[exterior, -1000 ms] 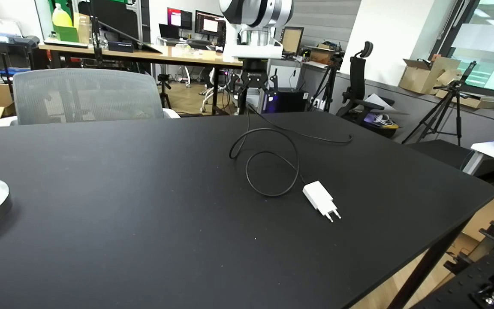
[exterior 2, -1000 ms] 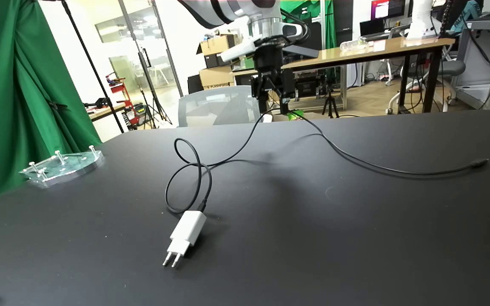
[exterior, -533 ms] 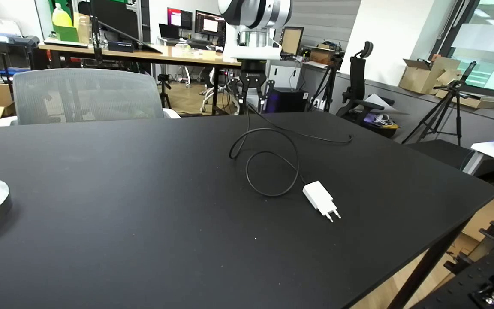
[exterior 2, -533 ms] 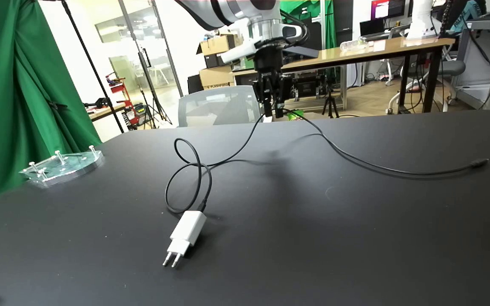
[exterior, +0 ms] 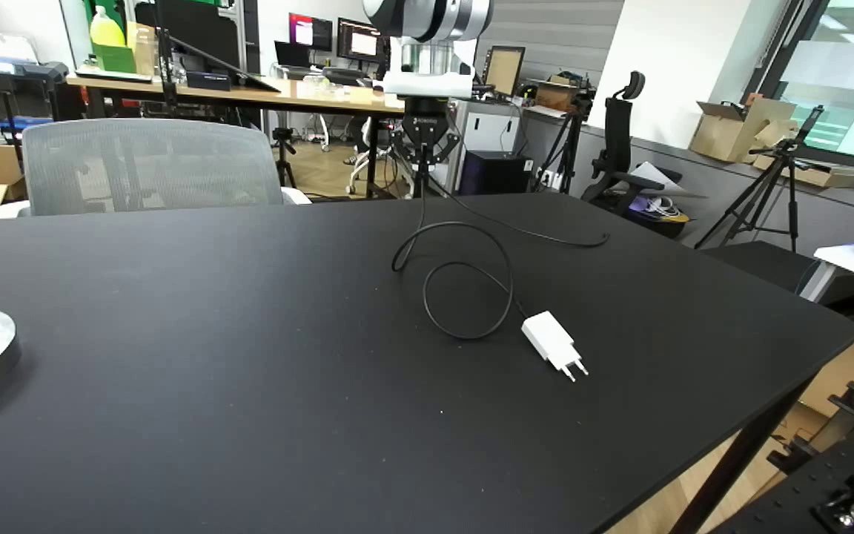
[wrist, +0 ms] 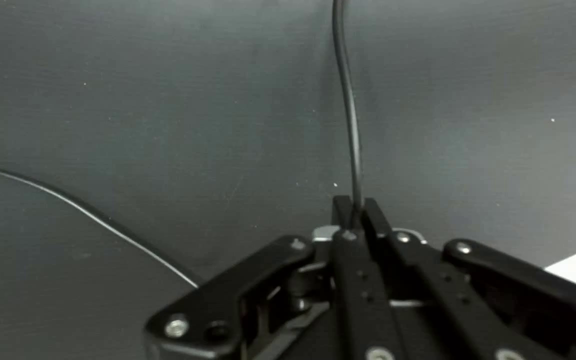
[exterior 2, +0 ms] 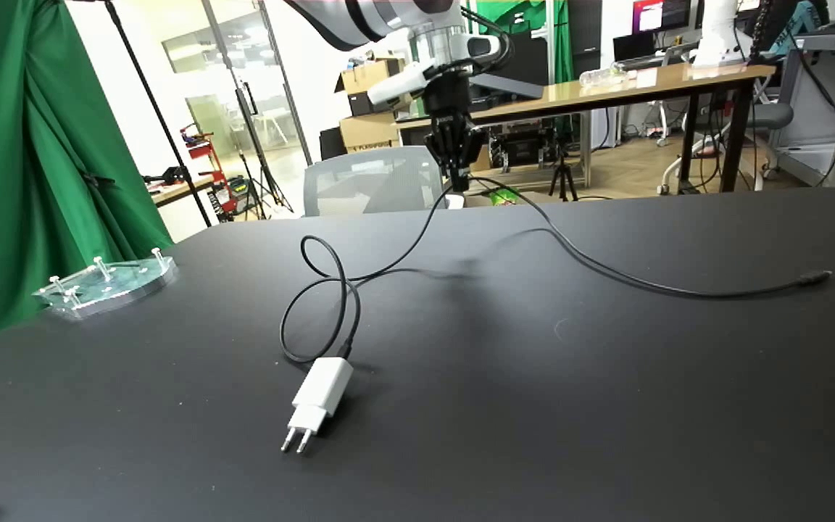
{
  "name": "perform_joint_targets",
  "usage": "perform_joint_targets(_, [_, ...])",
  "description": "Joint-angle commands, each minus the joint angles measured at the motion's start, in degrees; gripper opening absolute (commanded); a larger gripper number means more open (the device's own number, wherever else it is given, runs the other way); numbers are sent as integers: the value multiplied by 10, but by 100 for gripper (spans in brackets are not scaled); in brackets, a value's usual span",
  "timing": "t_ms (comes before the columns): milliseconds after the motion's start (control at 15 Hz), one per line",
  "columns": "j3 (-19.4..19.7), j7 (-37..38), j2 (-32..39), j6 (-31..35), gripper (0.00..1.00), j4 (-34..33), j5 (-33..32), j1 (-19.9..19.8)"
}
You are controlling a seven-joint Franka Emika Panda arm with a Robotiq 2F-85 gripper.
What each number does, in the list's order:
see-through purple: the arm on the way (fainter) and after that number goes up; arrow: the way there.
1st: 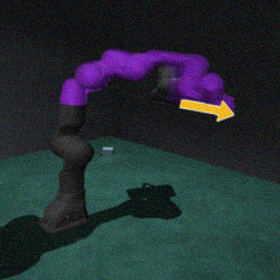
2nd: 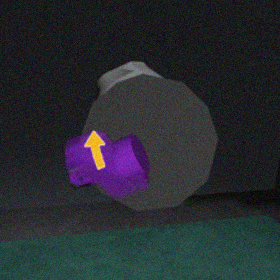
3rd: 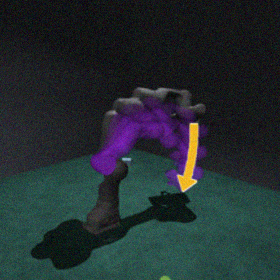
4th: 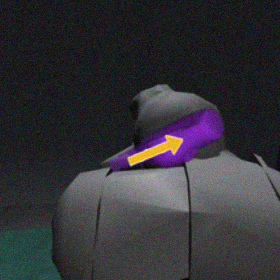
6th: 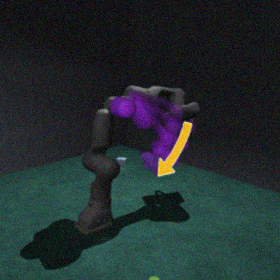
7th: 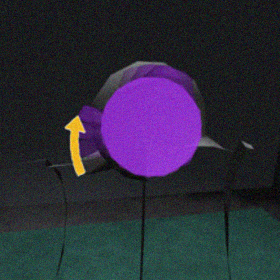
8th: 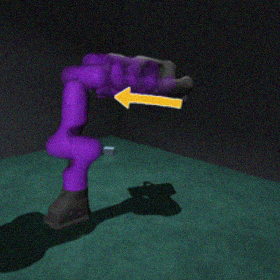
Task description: Spread the charger cable
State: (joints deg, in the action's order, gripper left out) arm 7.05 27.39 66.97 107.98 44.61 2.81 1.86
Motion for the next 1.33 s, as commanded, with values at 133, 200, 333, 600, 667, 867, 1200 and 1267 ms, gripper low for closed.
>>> perform_joint_targets(133, [49,126,-65,91,2,91,-33,63])
perform_joint_targets(200, [57,164,-80,93,2,111,-31,75])
perform_joint_targets(333, [64,209,-113,45,2,151,-26,95])
perform_joint_targets(600, [7,154,-184,-69,2,225,-13,88])
perform_joint_targets(667, [-2,153,-197,-101,2,237,-9,85])
perform_joint_targets(867, [-14,172,-239,-174,2,280,-6,86])
perform_joint_targets(1200, [-7,231,-302,-120,2,377,-15,94])
perform_joint_targets(1267, [-6,241,-314,-96,2,397,-18,95])
